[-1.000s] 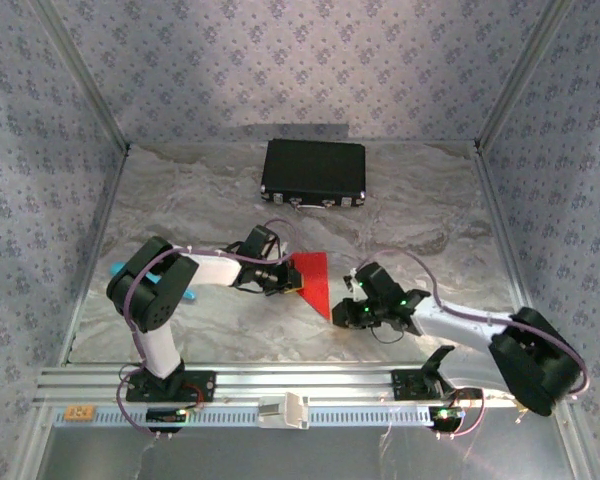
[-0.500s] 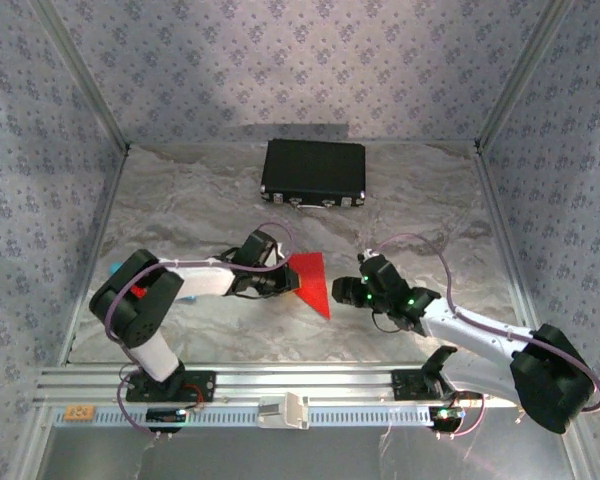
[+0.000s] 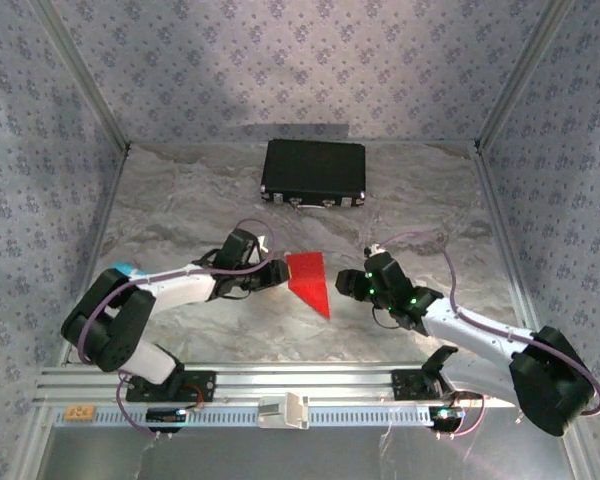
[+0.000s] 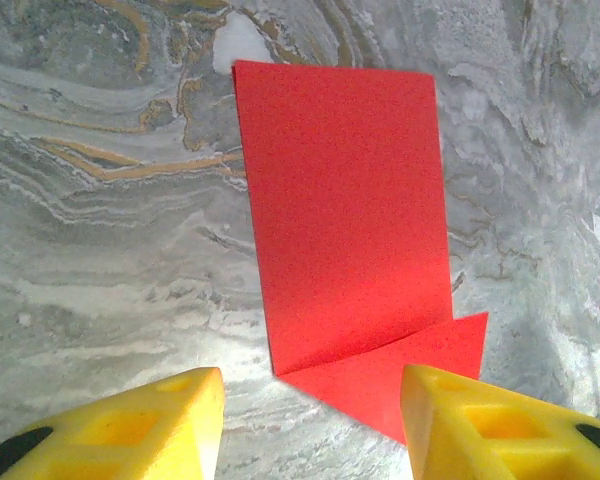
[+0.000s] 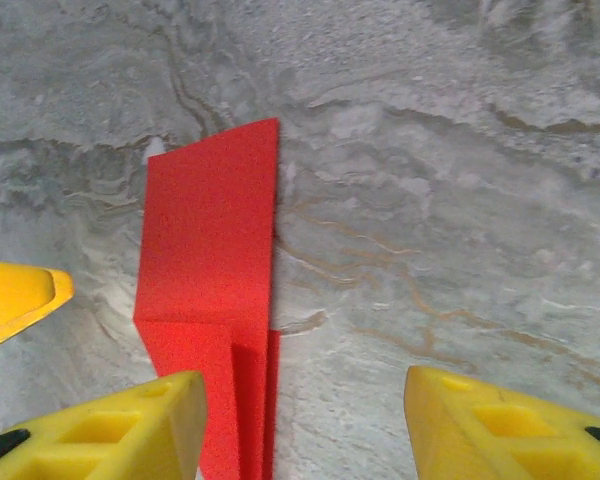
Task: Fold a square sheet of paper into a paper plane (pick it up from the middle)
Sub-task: Third fold the triangle at the center of the table, then fourth fold the wing at the center of the table.
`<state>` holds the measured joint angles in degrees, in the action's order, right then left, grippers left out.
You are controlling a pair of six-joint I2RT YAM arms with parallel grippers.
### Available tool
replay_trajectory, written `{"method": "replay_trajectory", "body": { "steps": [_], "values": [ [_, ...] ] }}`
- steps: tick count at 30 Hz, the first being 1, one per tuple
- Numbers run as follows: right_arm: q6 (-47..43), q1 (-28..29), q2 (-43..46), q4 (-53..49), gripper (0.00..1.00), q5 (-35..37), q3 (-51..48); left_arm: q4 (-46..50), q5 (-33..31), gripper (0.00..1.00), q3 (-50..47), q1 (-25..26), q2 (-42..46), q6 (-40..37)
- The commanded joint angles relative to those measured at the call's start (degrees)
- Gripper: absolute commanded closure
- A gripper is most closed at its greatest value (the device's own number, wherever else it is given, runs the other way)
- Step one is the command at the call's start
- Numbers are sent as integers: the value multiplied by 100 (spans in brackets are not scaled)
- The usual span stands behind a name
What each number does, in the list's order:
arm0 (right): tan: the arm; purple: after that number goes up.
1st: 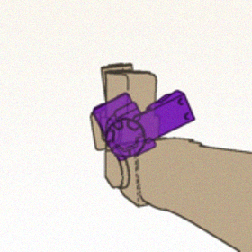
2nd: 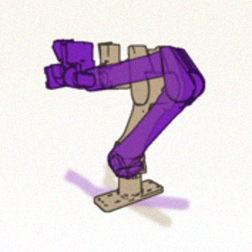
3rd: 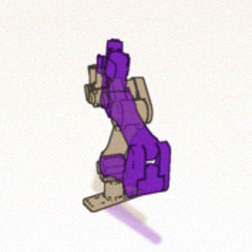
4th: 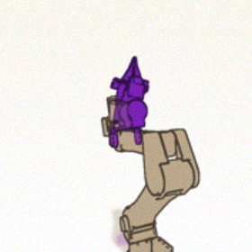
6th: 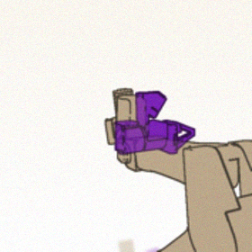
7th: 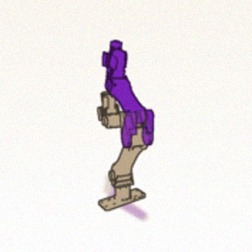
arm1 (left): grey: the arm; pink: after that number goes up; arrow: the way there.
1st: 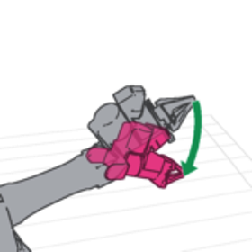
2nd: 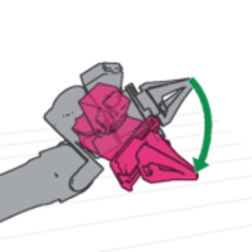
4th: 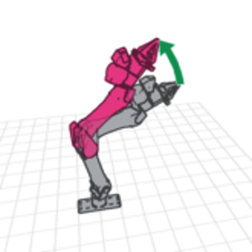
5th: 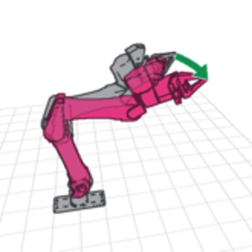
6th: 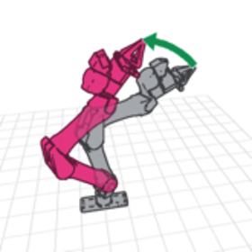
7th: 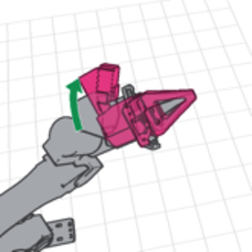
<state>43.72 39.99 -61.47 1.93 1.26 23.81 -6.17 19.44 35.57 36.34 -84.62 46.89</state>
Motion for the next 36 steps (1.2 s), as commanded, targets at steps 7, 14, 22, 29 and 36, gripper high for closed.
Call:
{"method": "replay_trajectory", "body": {
  "steps": [7, 14, 22, 29, 36],
  "values": [
    [-50, 61, -345, 417, 48, -412, 35, -415, -519, 42, -439, -7, 806, -92],
    [-255, 57, -668, 577, 49, -666, 195, -378, -1217, 28, -990, -12, 1797, 54],
    [-310, 53, -1229, 1028, 52, -1289, 315, -602, -1444, 22, -1222, -49, 2042, -36],
    [-277, 10, -1559, 1139, 58, -1516, 416, -659, -1272, 22, -1043, -109, 1593, 86],
    [-202, -120, -1978, 1476, 65, -1818, 460, -885, -596, 23, -1070, -291, 1192, 363]
  ]
}}
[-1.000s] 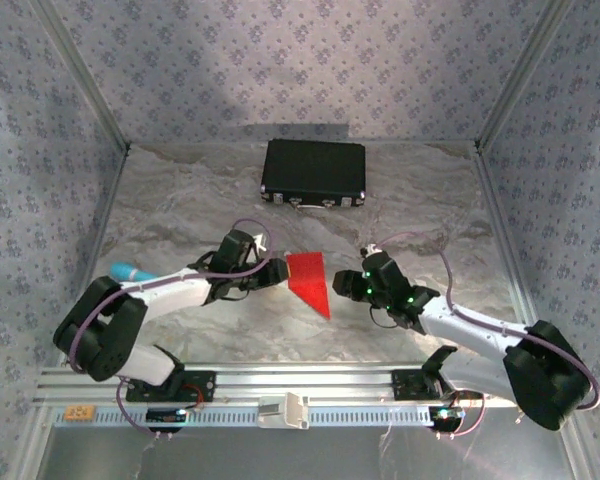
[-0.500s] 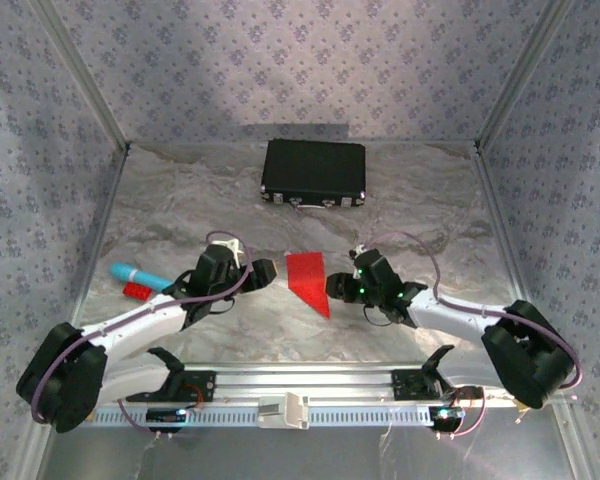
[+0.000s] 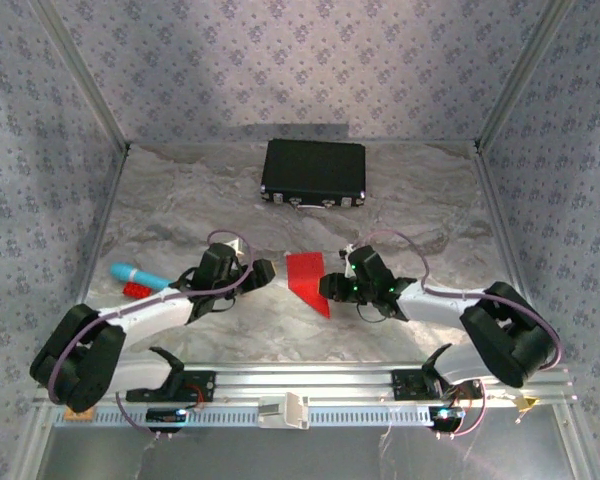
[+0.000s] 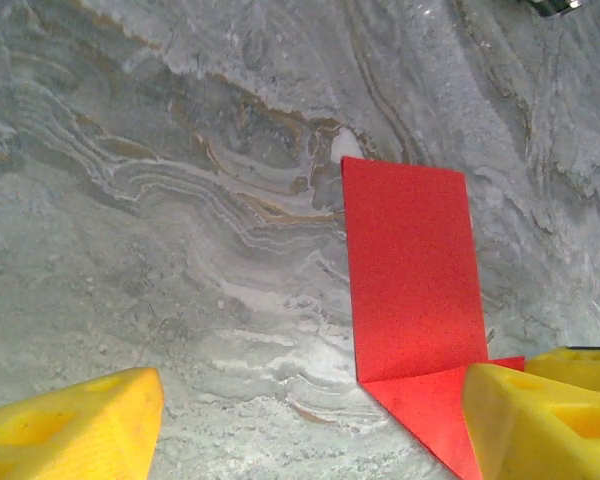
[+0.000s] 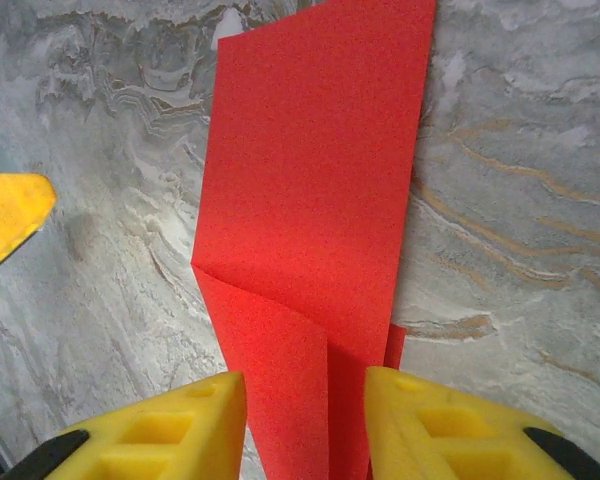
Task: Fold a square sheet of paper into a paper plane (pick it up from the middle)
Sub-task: Fourth fold the wing at the center of the table.
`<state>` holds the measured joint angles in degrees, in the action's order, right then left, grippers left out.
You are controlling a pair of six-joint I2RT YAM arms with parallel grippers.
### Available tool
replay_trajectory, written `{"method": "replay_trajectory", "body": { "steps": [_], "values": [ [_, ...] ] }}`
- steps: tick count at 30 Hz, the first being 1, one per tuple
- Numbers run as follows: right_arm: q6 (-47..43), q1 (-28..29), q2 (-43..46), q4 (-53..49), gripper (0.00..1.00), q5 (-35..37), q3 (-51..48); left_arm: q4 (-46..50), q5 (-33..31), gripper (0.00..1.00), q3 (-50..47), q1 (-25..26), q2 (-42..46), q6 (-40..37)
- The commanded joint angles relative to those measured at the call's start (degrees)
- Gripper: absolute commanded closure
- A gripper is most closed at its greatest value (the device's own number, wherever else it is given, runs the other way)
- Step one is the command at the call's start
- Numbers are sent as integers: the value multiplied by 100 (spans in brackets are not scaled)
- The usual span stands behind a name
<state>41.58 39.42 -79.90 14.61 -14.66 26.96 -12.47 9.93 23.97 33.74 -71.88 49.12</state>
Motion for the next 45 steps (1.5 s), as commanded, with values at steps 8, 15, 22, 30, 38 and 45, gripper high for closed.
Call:
{"method": "replay_trajectory", "body": {
  "steps": [8, 15, 22, 30, 38, 45],
  "values": [
    [54, -178, -280, 399, 82, -369, 73, -334, 857, 28, 429, -78, -599, 121],
    [95, -246, -295, 603, 90, -527, -24, -735, 1393, 33, 590, -78, -1191, 360],
    [156, -312, -233, 780, 94, -591, -154, -696, 1591, 32, 775, -81, -1418, 387],
    [244, -460, -149, 1051, 94, -749, -338, -863, 1953, 29, 982, -71, -1729, 462],
    [267, -538, -136, 1105, 94, -776, -419, -1029, 2279, 32, 1226, -69, -2118, 546],
    [287, -566, -107, 1113, 93, -767, -455, -1294, 2430, 43, 1370, -50, -2506, 700]
  ]
}}
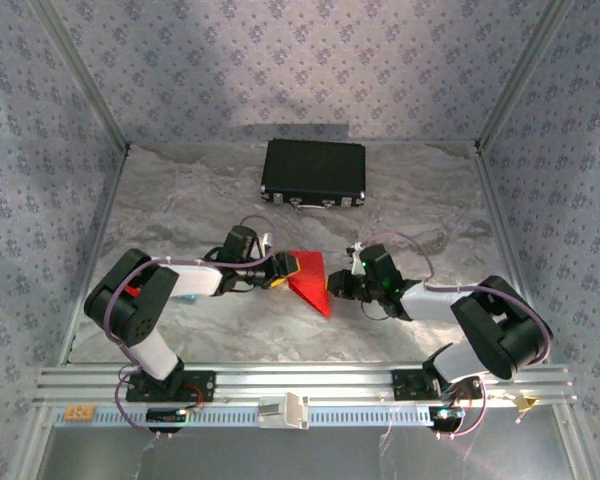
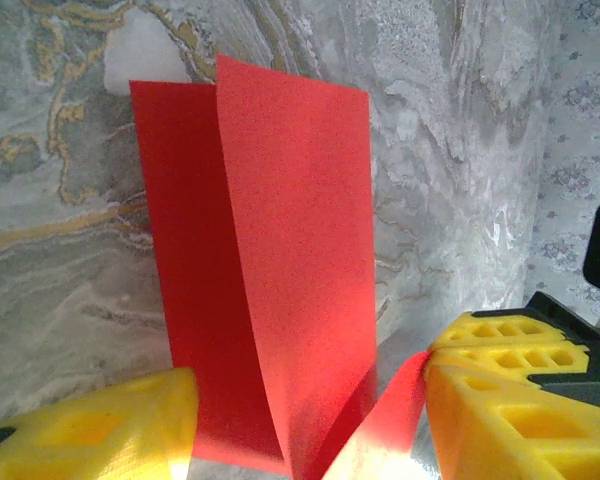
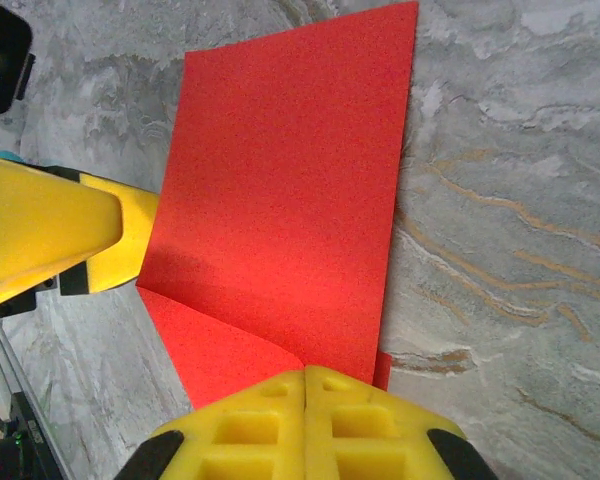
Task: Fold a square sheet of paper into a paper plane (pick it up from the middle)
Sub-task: Fourth fold the wing at the center of the table.
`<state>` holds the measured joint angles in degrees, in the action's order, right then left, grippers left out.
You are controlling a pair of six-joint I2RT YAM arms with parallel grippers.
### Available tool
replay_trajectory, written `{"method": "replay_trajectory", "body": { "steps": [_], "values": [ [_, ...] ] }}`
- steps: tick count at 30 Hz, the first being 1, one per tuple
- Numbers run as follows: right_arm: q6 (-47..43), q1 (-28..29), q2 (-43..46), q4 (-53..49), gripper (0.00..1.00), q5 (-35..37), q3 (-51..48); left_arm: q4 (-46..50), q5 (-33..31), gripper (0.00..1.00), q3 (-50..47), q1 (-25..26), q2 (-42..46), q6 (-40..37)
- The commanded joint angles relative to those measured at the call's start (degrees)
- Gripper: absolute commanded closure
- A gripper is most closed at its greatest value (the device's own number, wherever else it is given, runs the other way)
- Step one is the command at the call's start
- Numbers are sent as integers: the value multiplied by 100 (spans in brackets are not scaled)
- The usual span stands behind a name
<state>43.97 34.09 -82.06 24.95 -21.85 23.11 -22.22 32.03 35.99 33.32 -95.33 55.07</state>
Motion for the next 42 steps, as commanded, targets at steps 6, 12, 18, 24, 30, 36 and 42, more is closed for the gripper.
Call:
{"method": "replay_trajectory", "body": {
  "steps": [6, 12, 18, 24, 30, 36, 42],
  "values": [
    [67, -31, 108, 64, 90, -29, -70, -795, 392, 58, 291, 24, -489, 358],
    [-1, -3, 384, -327, 71, 262, -40, -1083, 220, 81, 211, 21, -595, 625],
    [-371, 53, 1426, -1434, 50, 1182, -68, -1118, -404, 96, -84, 65, -329, 712],
    [-912, 198, 2365, -1899, 43, 1707, -175, -934, -1059, 100, -276, 207, 135, 682],
    [-2066, 991, 2541, -1730, 41, 2579, -285, -750, -1044, 95, -116, 376, 156, 610],
    [-3050, 1863, 2209, -1658, 39, 3483, -153, -732, -930, 84, -11, 422, 85, 557],
    [-3957, 2605, 1547, -1440, 43, 4036, 28, -647, -839, 83, 65, 426, 154, 533]
  ]
}}
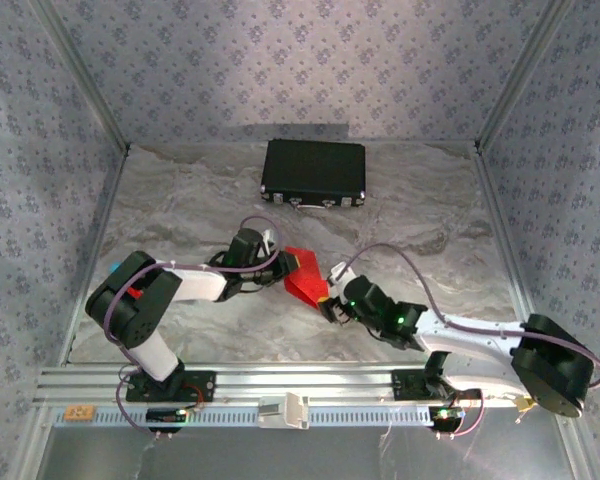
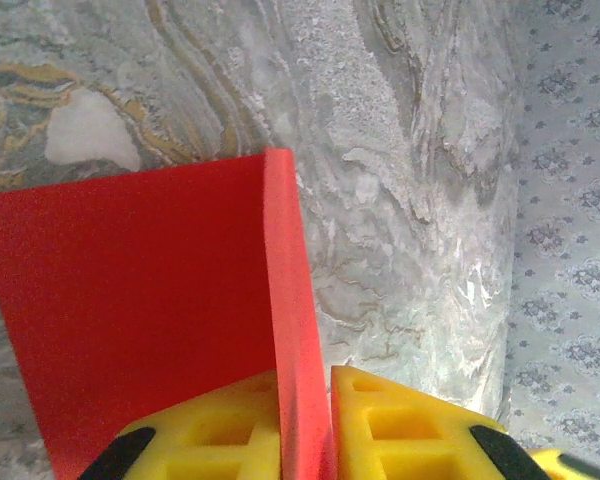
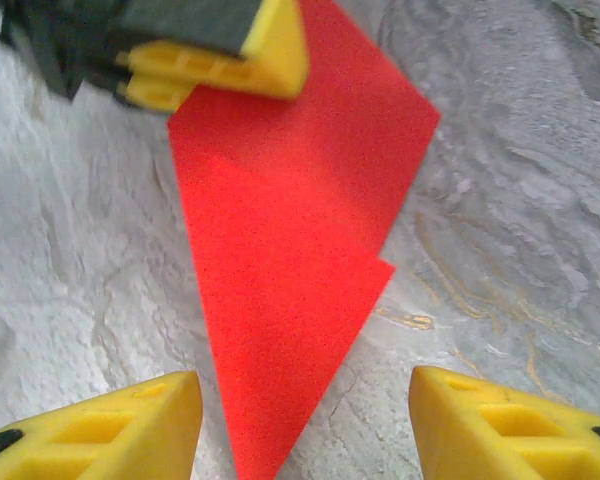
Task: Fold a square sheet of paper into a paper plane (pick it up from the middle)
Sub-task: Fourth fold the wing at the center of the table.
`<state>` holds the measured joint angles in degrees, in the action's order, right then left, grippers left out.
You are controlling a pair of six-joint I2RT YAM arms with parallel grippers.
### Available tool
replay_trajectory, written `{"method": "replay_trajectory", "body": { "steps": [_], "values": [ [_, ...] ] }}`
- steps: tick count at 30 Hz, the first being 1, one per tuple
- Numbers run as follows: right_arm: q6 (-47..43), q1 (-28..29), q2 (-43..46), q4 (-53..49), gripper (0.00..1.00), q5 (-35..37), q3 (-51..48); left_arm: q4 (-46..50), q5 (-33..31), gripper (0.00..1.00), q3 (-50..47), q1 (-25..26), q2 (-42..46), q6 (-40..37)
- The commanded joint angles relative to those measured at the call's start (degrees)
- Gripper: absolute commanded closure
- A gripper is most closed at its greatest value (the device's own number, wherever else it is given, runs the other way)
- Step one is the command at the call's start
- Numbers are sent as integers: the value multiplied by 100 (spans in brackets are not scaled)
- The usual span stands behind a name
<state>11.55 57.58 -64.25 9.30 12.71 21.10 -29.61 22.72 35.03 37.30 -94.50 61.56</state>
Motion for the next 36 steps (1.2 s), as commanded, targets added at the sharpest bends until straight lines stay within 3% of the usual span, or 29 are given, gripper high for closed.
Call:
{"method": "replay_trajectory", "body": {
  "steps": [1, 14, 25, 36],
  "values": [
    [-821, 347, -363, 171, 44, 654, 278, 111, 90, 83, 170, 29, 75, -126],
    [-1597, 1216, -1949, 663, 51, 2388, 838, 156, 185, 83, 195, 7, 63, -104],
    [-1343, 1185, -2262, 589, 55, 2368, 813, 183, 347, 90, 291, -13, -7, -151],
    [-1179, 1160, -2213, 687, 67, 2376, 790, 227, 362, 90, 296, -32, -25, -153]
  ]
}}
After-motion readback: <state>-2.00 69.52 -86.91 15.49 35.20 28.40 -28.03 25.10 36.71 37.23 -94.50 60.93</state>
